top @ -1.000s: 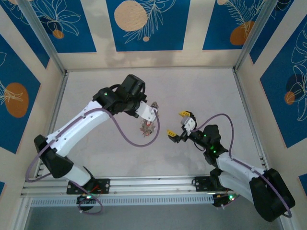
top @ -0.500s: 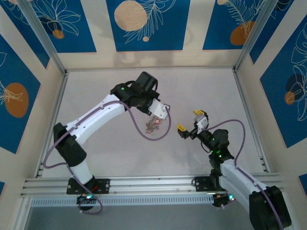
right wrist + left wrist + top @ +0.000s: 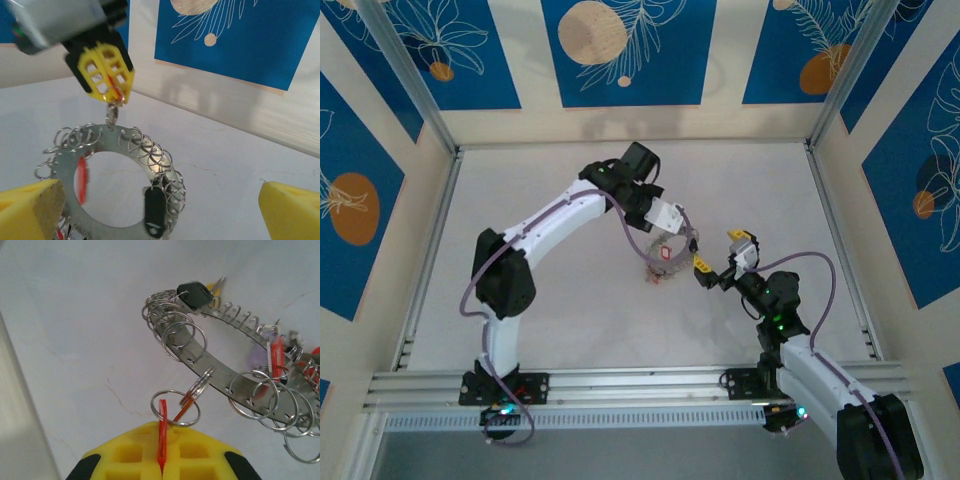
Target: Put the keys on the keyring
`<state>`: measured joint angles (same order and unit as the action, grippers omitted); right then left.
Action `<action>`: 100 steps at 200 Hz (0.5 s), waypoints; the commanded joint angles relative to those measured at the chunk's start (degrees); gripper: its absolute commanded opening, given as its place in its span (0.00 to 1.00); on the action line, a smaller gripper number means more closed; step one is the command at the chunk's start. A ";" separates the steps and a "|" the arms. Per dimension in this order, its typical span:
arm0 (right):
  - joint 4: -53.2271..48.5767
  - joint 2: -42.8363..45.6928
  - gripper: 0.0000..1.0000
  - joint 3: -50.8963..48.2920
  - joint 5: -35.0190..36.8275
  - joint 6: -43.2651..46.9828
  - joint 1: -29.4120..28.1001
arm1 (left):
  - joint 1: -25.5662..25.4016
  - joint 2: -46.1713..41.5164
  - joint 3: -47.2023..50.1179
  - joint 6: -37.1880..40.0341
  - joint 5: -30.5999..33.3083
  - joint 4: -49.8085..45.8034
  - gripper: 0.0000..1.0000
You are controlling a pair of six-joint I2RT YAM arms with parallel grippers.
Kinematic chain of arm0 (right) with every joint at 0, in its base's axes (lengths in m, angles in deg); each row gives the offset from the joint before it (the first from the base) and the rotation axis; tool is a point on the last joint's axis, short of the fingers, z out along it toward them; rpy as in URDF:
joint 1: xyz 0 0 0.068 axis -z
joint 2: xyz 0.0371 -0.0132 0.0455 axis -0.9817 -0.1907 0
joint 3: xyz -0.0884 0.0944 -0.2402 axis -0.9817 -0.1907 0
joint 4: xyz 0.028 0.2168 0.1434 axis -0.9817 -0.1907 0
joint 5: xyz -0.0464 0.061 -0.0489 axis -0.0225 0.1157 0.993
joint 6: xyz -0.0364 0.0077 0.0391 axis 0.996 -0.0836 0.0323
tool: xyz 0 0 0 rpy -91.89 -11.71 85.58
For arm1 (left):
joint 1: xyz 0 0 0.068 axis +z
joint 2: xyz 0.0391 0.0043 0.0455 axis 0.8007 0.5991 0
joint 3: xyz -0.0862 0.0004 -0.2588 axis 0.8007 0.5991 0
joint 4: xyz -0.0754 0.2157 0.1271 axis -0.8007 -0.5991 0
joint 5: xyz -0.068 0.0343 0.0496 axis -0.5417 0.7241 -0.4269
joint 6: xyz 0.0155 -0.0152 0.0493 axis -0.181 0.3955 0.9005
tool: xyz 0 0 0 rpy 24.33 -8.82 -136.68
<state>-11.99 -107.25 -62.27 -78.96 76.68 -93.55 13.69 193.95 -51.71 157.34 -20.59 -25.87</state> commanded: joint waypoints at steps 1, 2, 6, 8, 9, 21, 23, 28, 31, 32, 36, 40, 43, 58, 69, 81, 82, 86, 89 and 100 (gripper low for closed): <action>0.02 0.74 0.99 -0.65 0.65 -0.14 0.37 | 3.80 3.71 -2.55 -2.08 -7.97 -0.46 0.00; -0.01 0.77 0.99 -0.65 0.65 -0.15 0.37 | 3.90 3.84 -2.56 -2.11 -8.11 -0.40 0.00; -0.09 0.81 0.99 -0.65 0.73 -0.06 0.38 | 4.23 4.32 -2.57 -2.21 -8.82 -0.27 0.00; -0.09 0.81 0.99 -0.65 0.64 -0.07 0.39 | 4.37 4.51 -2.52 -2.25 -9.31 -0.09 0.00; -0.14 0.82 0.99 -0.65 0.71 -0.07 0.39 | 4.45 4.59 -2.50 -2.33 -9.48 0.00 0.00; -0.33 0.93 0.99 -0.65 0.89 0.02 0.39 | 5.17 5.46 -1.93 -2.96 -10.70 1.60 0.00; -0.45 0.96 0.99 -0.65 0.91 0.08 0.40 | 5.21 5.59 -1.81 -3.01 -10.70 1.81 0.00; -0.42 1.04 0.99 -0.65 0.91 0.13 0.40 | 5.44 5.99 -1.47 -3.03 -10.69 2.55 0.00; -0.40 1.05 0.99 -0.65 0.97 0.11 0.37 | 5.49 6.17 -1.29 -2.95 -10.54 2.91 0.00; -0.40 1.01 0.99 -0.65 0.98 0.10 0.43 | 5.53 6.25 -1.29 -2.95 -10.45 3.04 0.00; -0.52 1.02 0.99 -0.65 0.98 0.17 0.39 | 5.65 6.58 -1.11 -2.81 -10.24 3.43 0.00; -0.56 1.06 0.99 -0.65 1.00 0.19 0.39 | 5.79 6.95 -0.95 -2.62 -9.85 3.73 0.00; -0.57 1.11 0.99 -0.65 0.95 0.21 0.39 | 5.88 7.21 -0.94 -2.52 -9.65 3.90 0.00; -0.83 1.08 0.99 -0.65 0.97 0.34 0.39 | 6.60 8.70 -1.12 -2.32 -8.50 4.42 0.00; -0.93 1.06 0.99 -0.65 1.07 0.38 0.39 | 7.36 9.51 -1.01 -2.22 -8.10 4.84 0.00; -1.02 1.02 0.99 -0.65 1.16 0.54 0.43 | 8.09 10.36 -0.82 -2.01 -7.07 5.27 0.00; -1.02 1.02 0.99 -0.65 1.16 0.54 0.43 | 8.15 10.41 -0.81 -1.95 -6.91 5.32 0.00; -1.16 1.01 0.99 -0.65 1.11 0.56 0.39 | 8.33 10.81 -0.77 -1.62 -6.25 5.27 0.00; -1.18 0.94 0.99 -0.65 1.12 0.64 0.38 | 8.45 11.08 -0.70 -1.36 -5.70 5.26 0.00; -1.31 0.95 0.99 -0.65 1.06 0.75 0.37 | 8.79 11.85 -0.50 -0.47 -3.33 4.95 0.00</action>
<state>-12.88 -107.16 -62.27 -78.94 76.74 -93.55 20.84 203.37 -52.30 155.33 -25.61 -21.37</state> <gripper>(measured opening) 0.993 0.045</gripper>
